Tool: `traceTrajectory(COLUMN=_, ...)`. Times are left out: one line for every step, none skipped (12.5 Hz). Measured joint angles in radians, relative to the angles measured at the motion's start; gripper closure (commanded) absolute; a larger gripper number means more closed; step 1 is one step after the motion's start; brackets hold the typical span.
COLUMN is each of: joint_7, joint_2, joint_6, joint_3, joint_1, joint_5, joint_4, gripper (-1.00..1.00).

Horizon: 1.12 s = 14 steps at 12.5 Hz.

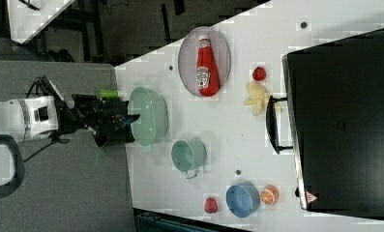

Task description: Pick ketchup from plate and place it on table.

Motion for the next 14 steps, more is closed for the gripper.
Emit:
traceTrajectory(joint_7=0.000, joint_2=-0.019, joint_6=-0.117, joint_3=0.034, joint_1=-0.037, joint_5=0.002, joint_4=-0.003, gripper=-0.54)
traceTrajectory(joint_7=0.000, joint_2=-0.051, joint_6=-0.190, joint_3=0.050, joint_1=-0.057, joint_5=0.003, joint_4=-0.014, gripper=-0.76)
traceTrajectory(joint_7=0.000, joint_2=-0.088, joint_6=-0.209, joint_3=0.052, joint_1=-0.067, joint_5=0.003, joint_4=-0.022, gripper=-1.00)
traceTrajectory(joint_7=0.000, joint_2=-0.122, joint_6=-0.208, joint_3=0.050, joint_1=-0.076, joint_5=0.003, joint_4=-0.022, gripper=-1.00)
traceTrajectory(joint_7=0.000, joint_2=-0.147, joint_6=-0.204, joint_3=0.048, joint_1=-0.082, joint_5=0.003, joint_4=-0.013, gripper=-1.00)
traceTrajectory(joint_7=0.000, joint_2=-0.160, joint_6=-0.195, joint_3=0.048, joint_1=-0.089, joint_5=0.003, joint_4=0.004, gripper=-1.00)
traceTrajectory(joint_7=0.000, joint_2=-0.163, joint_6=-0.190, joint_3=0.049, joint_1=-0.091, joint_5=0.002, joint_4=0.014, gripper=-1.00)
traceTrajectory(joint_7=0.000, joint_2=-0.154, joint_6=-0.178, joint_3=0.049, joint_1=-0.087, joint_5=0.004, joint_4=0.021, gripper=-1.00)
traceTrajectory(joint_7=0.000, joint_2=-0.135, joint_6=-0.161, joint_3=0.052, joint_1=-0.084, joint_5=0.013, joint_4=0.023, gripper=-1.00)
traceTrajectory(joint_7=-0.003, joint_2=-0.106, joint_6=-0.146, joint_3=0.060, joint_1=-0.084, joint_5=0.023, joint_4=0.026, gripper=-1.00)
traceTrajectory(joint_7=-0.006, joint_2=-0.069, joint_6=-0.130, joint_3=0.073, joint_1=-0.083, joint_5=0.024, joint_4=0.026, gripper=-1.00)
traceTrajectory(joint_7=-0.011, joint_2=-0.024, joint_6=-0.105, joint_3=0.087, joint_1=-0.084, joint_5=0.024, joint_4=0.026, gripper=-1.00)
traceTrajectory(joint_7=-0.025, joint_2=0.023, joint_6=-0.084, joint_3=0.094, joint_1=-0.081, joint_5=0.024, joint_4=0.025, gripper=-1.00)
traceTrajectory(joint_7=-0.051, joint_2=0.072, joint_6=-0.053, joint_3=0.100, joint_1=-0.076, joint_5=0.017, joint_4=0.024, gripper=-1.00)
